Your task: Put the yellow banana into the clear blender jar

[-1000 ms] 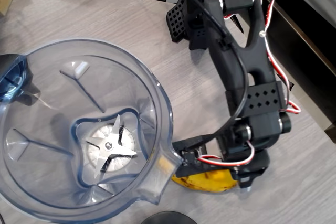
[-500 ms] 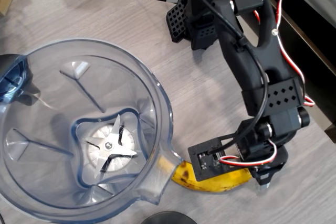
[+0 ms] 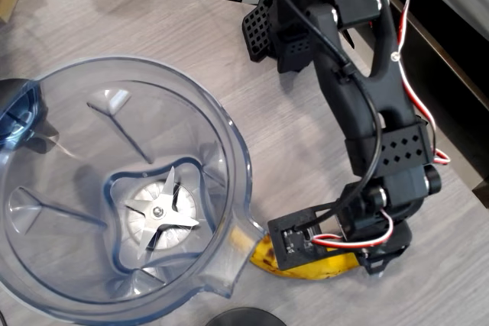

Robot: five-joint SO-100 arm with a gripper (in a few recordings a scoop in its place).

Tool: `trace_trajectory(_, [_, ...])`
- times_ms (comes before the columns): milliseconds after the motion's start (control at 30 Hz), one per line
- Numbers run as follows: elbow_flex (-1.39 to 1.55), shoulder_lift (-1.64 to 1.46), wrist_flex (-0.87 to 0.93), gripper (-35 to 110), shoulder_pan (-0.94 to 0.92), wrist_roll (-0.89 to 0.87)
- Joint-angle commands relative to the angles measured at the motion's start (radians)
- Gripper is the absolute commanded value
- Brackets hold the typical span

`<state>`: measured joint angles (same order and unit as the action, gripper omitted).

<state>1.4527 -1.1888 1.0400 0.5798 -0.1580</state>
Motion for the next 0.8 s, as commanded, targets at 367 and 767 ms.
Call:
trace_trajectory(367, [-0.046,-0.11,0.002,7,0.026,0.002])
trace_trajectory(767, [-0.04,-0.397,0.055,8,0.058,-0.014])
